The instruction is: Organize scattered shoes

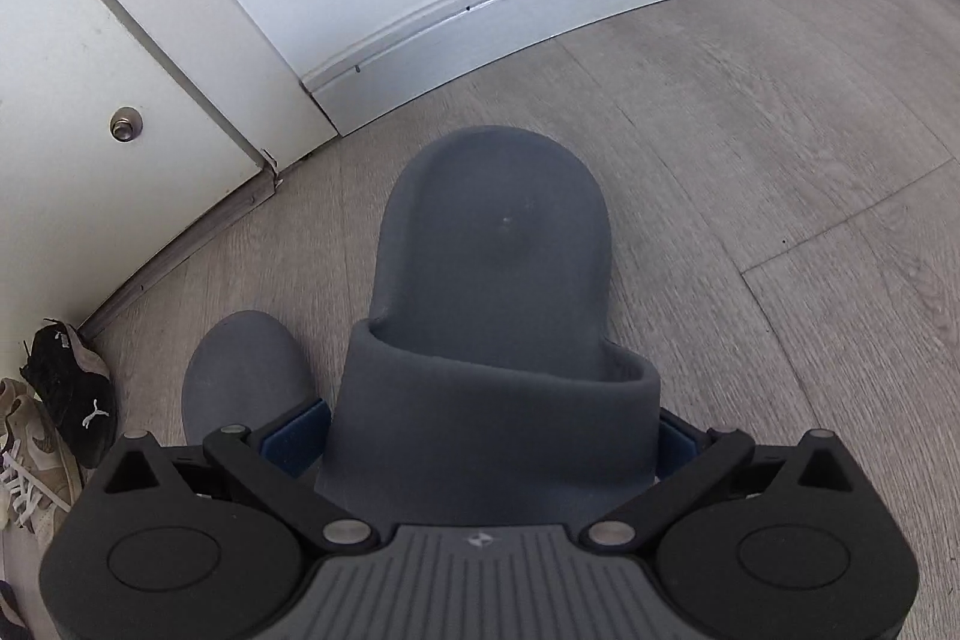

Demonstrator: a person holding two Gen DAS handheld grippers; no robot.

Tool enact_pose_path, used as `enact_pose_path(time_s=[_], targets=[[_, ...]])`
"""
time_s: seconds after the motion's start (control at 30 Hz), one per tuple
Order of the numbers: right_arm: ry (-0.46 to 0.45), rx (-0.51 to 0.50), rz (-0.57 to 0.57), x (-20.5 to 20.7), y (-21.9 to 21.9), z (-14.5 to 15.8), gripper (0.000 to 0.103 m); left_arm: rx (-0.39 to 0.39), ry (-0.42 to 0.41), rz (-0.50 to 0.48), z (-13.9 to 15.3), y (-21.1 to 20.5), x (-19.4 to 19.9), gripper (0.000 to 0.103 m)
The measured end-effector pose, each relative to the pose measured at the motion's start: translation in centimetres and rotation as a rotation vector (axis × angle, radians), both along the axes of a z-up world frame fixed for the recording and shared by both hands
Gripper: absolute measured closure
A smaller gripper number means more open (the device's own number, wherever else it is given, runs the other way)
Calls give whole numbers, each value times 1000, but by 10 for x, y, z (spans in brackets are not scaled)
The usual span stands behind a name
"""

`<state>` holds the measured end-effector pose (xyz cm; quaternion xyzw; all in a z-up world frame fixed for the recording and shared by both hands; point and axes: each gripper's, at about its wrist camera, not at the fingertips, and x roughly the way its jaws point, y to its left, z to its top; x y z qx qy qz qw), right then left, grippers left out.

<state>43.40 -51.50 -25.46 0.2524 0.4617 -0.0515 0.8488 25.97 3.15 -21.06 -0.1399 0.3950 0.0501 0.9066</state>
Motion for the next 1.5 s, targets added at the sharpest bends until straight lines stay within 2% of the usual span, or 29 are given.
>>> enact_pose_path(time_s=[0.2, 0.3, 0.37, 0.47, 0.6, 0.77, 0.83, 0.93, 1.03, 1.17, 1.37, 1.5], targets=[[-74, -106, -37, -17, 16, 5, 2, 7, -7, 4, 2, -1, -1, 14], [-158, -120, -73, -43, 25, 14, 2, -4, -16, 14, 4, 2, -3, 14], [-230, -168, -72, -62, 36, 28, 2, -12, -22, 21, 5, 3, -3, 14], [-318, -256, -33, -86, 58, 49, 2, -20, -33, 26, 6, 5, -5, 14], [-368, -265, 77, -103, 106, 70, 2, -29, -51, 30, 10, 7, -9, 14], [-363, -307, 281, -98, 195, 70, 2, -38, -59, 48, 13, 11, -14, 14], [-331, -334, 346, -89, 229, 60, 2, -49, -62, 60, 13, 15, -16, 14], [-252, -353, 378, -69, 257, 39, 2, -66, -61, 76, 13, 20, -18, 14], [-189, -431, 376, -54, 265, 18, 2, -88, -56, 85, 12, 23, -17, 14], [-184, -528, 417, -44, 263, 3, 2, -96, -54, 80, 11, 22, -13, 14], [-186, -568, 400, -19, 258, -7, 1, -48, -55, 18, 11, 7, -8, 14], [-190, -533, 390, -12, 251, -12, 0, -67, -54, 31, 10, 11, -9, 14]])
